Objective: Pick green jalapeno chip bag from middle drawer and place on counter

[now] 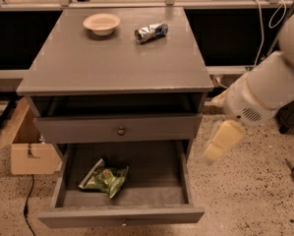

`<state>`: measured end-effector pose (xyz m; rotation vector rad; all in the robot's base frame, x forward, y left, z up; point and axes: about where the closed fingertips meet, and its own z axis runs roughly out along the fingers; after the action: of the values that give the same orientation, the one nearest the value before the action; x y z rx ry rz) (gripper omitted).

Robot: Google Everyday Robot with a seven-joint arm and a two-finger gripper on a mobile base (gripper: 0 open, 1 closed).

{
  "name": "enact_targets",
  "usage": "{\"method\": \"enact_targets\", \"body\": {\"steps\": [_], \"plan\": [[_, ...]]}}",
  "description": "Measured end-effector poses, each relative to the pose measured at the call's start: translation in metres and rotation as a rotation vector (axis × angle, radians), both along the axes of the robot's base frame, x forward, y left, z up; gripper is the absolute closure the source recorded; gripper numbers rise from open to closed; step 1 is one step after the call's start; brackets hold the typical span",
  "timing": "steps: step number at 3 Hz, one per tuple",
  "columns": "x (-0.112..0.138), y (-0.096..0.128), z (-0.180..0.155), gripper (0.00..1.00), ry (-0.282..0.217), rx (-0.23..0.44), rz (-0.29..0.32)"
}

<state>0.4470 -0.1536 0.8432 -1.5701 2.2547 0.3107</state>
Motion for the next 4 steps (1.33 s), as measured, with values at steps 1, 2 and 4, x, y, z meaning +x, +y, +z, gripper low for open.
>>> {"method": "enact_targets", "body": {"steps": [1,2,4], "plan": [[0.002,0.057,-0.064,0.0,0.054,0.148,0.005],[0.012,0.066,-0.066,0.0,0.019,0.17,-0.012],[0.015,0.078,-0.097,0.0,0.052,0.171,-0.011]]}}
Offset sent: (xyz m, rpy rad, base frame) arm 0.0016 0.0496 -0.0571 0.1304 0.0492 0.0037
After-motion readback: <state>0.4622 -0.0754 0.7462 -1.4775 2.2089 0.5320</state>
